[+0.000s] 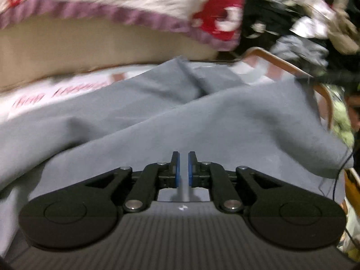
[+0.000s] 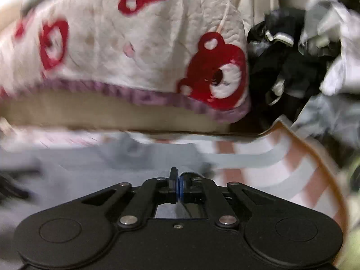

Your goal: Fold clothes

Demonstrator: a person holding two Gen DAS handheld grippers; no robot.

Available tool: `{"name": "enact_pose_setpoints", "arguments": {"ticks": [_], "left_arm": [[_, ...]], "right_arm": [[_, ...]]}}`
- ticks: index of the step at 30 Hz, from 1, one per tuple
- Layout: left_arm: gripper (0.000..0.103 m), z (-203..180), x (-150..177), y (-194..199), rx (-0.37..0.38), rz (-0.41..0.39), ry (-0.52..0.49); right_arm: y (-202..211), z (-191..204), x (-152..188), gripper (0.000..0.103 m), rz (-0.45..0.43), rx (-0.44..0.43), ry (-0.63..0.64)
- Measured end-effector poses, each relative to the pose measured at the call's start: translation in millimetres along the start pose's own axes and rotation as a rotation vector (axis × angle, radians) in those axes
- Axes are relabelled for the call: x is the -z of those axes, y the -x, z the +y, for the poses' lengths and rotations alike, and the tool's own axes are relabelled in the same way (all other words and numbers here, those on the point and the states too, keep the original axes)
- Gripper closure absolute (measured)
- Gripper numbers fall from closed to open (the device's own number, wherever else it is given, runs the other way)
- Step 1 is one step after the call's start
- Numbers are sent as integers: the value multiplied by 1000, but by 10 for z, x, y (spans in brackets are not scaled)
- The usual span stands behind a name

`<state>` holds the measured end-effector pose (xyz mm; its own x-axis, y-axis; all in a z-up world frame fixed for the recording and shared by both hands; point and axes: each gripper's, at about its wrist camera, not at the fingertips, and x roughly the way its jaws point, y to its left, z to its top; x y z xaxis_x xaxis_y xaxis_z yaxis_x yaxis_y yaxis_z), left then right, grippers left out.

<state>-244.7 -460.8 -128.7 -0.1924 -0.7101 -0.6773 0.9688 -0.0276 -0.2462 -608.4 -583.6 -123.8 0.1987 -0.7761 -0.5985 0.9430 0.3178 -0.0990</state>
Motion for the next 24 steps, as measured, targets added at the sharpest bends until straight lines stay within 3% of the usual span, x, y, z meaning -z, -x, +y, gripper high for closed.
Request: {"name": "enact_pose_setpoints", "arguments": {"ticks": [1,3,5,6,8,10,15,18,21,24], "left_arm": [[96,110,25,45,-23,10,32],[92,309,122,129,-79,43,69],[88,493,221,211,-122,78,93],[85,571,268,248,-136,91,100],[81,691,345,292,-161,111,117],[79,768,408,303,-181,121,137],[76,826,496,224,-213,154,157],[75,782,488,214,-279,185,125],[71,863,450,447,-335,137,134],[63,1124,391,771,-435,31,203]], "right_arm": [[-201,-52,55,100,54,27,14],[-537,-134,176,77,161,83,35],[-602,-181,295,75,203,101,-9],[-575,-211,342,61,208,67,-56],[-488,-276,434,48,215,-26,-155],[-403,-297,540,48,244,-87,-209],[-194,-215,940,39,303,-99,-303],[-182,-15,1054,39,315,-72,-211],[-167,184,1106,39,313,-53,-126],[-87,292,984,39,260,-105,-139]]}}
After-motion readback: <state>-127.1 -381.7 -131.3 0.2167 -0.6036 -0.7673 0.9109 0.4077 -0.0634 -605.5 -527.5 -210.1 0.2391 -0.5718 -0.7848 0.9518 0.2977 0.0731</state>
